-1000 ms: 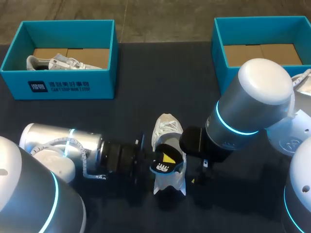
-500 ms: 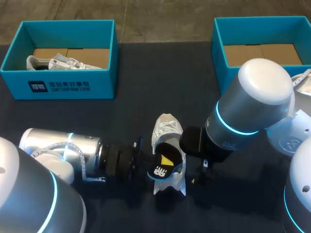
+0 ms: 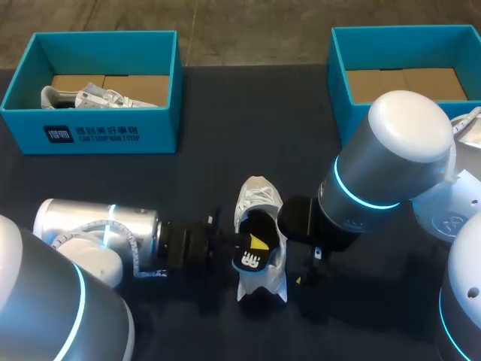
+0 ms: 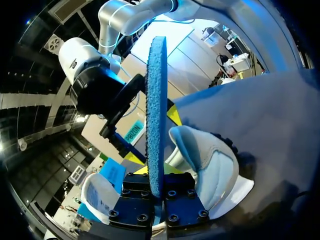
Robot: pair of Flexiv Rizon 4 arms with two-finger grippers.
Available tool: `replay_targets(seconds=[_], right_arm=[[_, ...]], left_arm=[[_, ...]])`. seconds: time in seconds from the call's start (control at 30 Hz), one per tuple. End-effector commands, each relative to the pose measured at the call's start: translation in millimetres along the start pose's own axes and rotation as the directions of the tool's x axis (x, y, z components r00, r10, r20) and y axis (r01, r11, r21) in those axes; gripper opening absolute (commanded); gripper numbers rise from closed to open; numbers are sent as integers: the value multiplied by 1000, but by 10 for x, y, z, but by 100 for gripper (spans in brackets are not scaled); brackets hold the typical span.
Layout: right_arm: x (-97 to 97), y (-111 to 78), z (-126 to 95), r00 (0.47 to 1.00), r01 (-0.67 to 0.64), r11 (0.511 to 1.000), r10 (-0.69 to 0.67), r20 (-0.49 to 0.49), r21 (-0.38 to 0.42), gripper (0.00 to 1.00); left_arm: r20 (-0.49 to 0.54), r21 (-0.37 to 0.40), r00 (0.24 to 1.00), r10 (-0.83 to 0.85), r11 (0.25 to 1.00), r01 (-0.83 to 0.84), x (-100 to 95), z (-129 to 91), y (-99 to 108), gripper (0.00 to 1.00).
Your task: Take the shoe out of the shoebox, open the shoe tongue, remove and reinsert the insole, then place the shoe into the shoebox
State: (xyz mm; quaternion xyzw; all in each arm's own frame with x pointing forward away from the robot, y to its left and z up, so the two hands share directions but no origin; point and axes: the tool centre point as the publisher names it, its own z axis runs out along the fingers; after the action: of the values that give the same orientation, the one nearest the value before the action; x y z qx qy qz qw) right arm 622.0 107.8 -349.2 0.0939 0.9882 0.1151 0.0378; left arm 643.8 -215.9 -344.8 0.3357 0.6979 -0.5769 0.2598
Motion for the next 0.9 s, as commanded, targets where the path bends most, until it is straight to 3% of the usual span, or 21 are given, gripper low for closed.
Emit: replay_targets(seconds=[0.03,0.3,0.43,0.9], right_arm=[[6,-18,2,1000,2,1000,-2,0,-4,100],[6,-18,2,1000,2,1000,-2,0,-4,100],[6,-18,2,1000,2,1000,-2,0,-4,100],[6,-18,2,1000,2,1000,-2,0,-4,100]], left_arm=[[8,-9,1000,-9,1000,9,4,47,49,0],[16,15,999,-29,999,28,1,41,-33,0],[16,18,999,-33,999,33,-3,25,-106,27],[30,-15,997,-65,998,65,-45,-61,-354,29]])
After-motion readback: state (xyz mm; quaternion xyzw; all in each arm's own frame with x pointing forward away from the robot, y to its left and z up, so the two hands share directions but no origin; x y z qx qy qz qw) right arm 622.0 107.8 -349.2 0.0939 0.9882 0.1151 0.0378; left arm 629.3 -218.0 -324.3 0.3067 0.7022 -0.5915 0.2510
